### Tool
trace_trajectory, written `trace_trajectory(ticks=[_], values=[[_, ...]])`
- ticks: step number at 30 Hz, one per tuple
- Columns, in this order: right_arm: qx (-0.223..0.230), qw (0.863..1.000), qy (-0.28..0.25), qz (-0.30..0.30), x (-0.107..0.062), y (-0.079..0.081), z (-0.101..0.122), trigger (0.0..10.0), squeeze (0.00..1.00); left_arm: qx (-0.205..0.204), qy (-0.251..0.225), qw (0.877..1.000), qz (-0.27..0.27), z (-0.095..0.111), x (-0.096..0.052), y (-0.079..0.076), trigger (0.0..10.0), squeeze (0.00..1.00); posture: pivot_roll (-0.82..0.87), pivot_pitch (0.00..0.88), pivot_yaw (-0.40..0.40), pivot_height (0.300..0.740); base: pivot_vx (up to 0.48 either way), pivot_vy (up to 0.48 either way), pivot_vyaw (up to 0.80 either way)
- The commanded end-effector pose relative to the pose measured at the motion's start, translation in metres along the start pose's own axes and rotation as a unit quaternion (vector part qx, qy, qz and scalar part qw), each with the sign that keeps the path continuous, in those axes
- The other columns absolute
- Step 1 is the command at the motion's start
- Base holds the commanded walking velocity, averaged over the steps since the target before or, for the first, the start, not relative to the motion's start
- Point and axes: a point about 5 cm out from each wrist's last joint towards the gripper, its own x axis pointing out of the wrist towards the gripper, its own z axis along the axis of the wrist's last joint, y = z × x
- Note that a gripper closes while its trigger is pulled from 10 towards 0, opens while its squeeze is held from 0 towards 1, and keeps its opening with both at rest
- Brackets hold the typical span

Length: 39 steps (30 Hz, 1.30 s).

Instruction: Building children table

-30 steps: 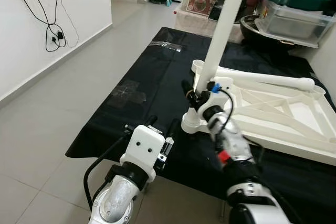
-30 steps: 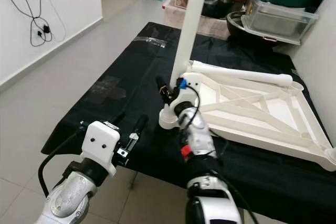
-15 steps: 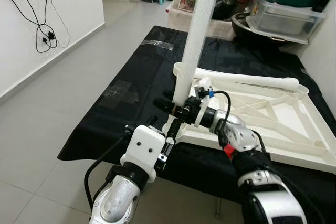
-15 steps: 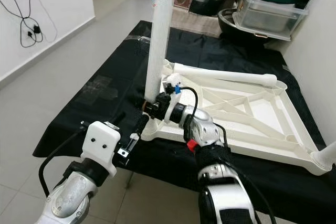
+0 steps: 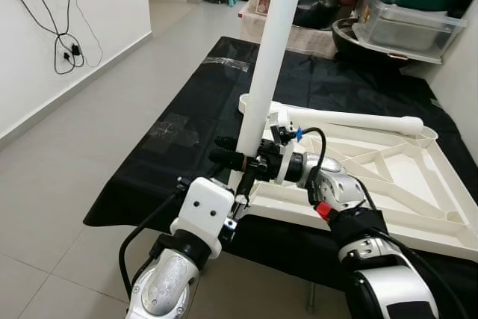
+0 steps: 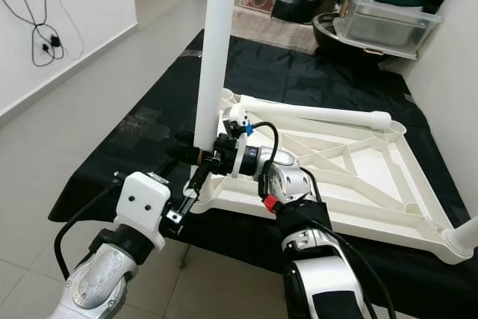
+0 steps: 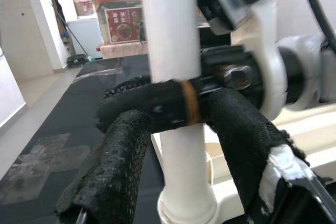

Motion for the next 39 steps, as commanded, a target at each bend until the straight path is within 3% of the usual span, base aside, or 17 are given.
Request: trace_trajectory(ticks=[1, 4, 6, 7, 8, 9, 10, 12, 13, 14, 17, 20, 28, 34, 35, 36, 39], values=[[0.002, 0.998, -0.010, -0.065, 0.003, -0.008, -0.004, 0.0, 0.00, -0.001, 0.004, 1.000, -0.004, -0.002, 0.001, -0.003, 10.0, 0.00, 0.15, 0.064, -0.120, 0.740, 0.000, 0.000, 0.00], [-0.011, 0.994, -0.008, -0.104, 0.002, -0.012, -0.004, 0.0, 0.00, -0.001, 0.004, 1.000, -0.004, -0.002, 0.001, -0.003, 10.0, 0.00, 0.14, 0.065, -0.120, 0.740, 0.000, 0.000, 0.00], [-0.036, 0.968, 0.005, -0.250, -0.009, -0.027, -0.010, 0.0, 0.00, -0.001, 0.004, 1.000, -0.003, -0.002, 0.001, -0.003, 10.0, 0.00, 0.14, 0.065, -0.120, 0.740, 0.000, 0.000, 0.00], [-0.036, 0.968, 0.005, -0.250, -0.009, -0.027, -0.010, 0.0, 0.00, -0.001, 0.004, 1.000, -0.003, -0.002, 0.001, -0.003, 10.0, 0.00, 0.14, 0.065, -0.120, 0.740, 0.000, 0.000, 0.00], [-0.045, 0.937, 0.015, -0.346, -0.020, -0.035, -0.014, 0.0, 0.00, 0.000, 0.004, 1.000, -0.003, -0.002, 0.002, -0.003, 10.0, 0.00, 0.14, 0.067, -0.116, 0.740, 0.000, 0.000, 0.00], [-0.045, 0.937, 0.015, -0.346, -0.020, -0.035, -0.014, 0.0, 0.00, 0.000, 0.004, 1.000, -0.003, -0.002, 0.002, -0.003, 10.0, 0.00, 0.14, 0.067, -0.116, 0.740, 0.000, 0.000, 0.00], [-0.053, 0.901, 0.021, -0.430, -0.032, -0.042, -0.016, 0.0, 0.00, 0.000, 0.003, 1.000, -0.003, -0.002, 0.002, -0.002, 10.0, 0.00, 0.14, 0.067, -0.116, 0.740, 0.000, 0.000, 0.00], [-0.053, 0.901, 0.021, -0.430, -0.032, -0.042, -0.016, 0.0, 0.00, 0.000, 0.003, 1.000, -0.003, -0.002, 0.002, -0.002, 10.0, 0.00, 0.14, 0.067, -0.116, 0.740, 0.000, 0.000, 0.00], [-0.058, 0.861, 0.026, -0.504, -0.043, -0.045, -0.018, 0.0, 0.00, 0.000, 0.003, 1.000, -0.004, -0.002, 0.002, -0.002, 10.0, 0.00, 0.14, 0.067, -0.116, 0.740, 0.000, 0.000, 0.00], [-0.058, 0.861, 0.026, -0.504, -0.043, -0.045, -0.018, 0.0, 0.00, 0.000, 0.003, 1.000, -0.004, -0.002, 0.002, -0.002, 10.0, 0.00, 0.14, 0.067, -0.116, 0.740, 0.000, 0.000, 0.00], [-0.050, 0.754, 0.014, -0.655, -0.069, -0.040, -0.025, 0.0, 0.00, 0.000, 0.003, 1.000, -0.005, -0.002, 0.002, -0.003, 10.0, 0.00, 0.13, 0.068, -0.114, 0.740, 0.000, 0.000, 0.00], [-0.028, 0.705, 0.012, -0.709, -0.074, -0.027, -0.033, 0.0, 0.00, 0.000, 0.003, 1.000, -0.005, -0.002, 0.003, -0.003, 10.0, 0.00, 0.14, 0.069, -0.114, 0.740, 0.000, 0.000, 0.00], [0.001, 0.672, 0.014, -0.741, -0.069, -0.020, -0.037, 0.0, 0.00, 0.000, 0.003, 1.000, -0.005, -0.002, 0.003, -0.002, 10.0, 0.00, 0.13, 0.070, -0.114, 0.740, 0.000, 0.000, 0.00], [-0.006, 0.668, -0.005, -0.744, -0.066, -0.021, -0.025, 0.0, 0.00, 0.000, 0.003, 1.000, -0.005, -0.002, 0.002, -0.002, 10.0, 0.00, 0.13, 0.068, -0.113, 0.740, 0.000, 0.000, 0.00], [-0.001, 0.682, -0.029, -0.731, -0.061, -0.021, -0.018, 10.0, 0.00, 0.000, 0.003, 1.000, -0.005, -0.002, 0.002, -0.003, 10.0, 0.00, 0.13, 0.065, -0.115, 0.740, 0.000, 0.000, 0.00], [-0.009, 0.707, -0.057, -0.705, -0.053, -0.020, -0.010, 10.0, 1.00, 0.000, 0.003, 1.000, -0.005, -0.002, 0.002, -0.003, 10.0, 0.00, 0.13, 0.061, -0.114, 0.740, 0.000, 0.000, 0.00], [-0.049, 0.727, -0.088, -0.679, -0.049, -0.020, 0.005, 10.0, 1.00, 0.000, 0.003, 1.000, -0.006, -0.003, 0.002, -0.003, 10.0, 0.00, 0.14, 0.056, -0.116, 0.740, 0.000, 0.000, 0.00]])
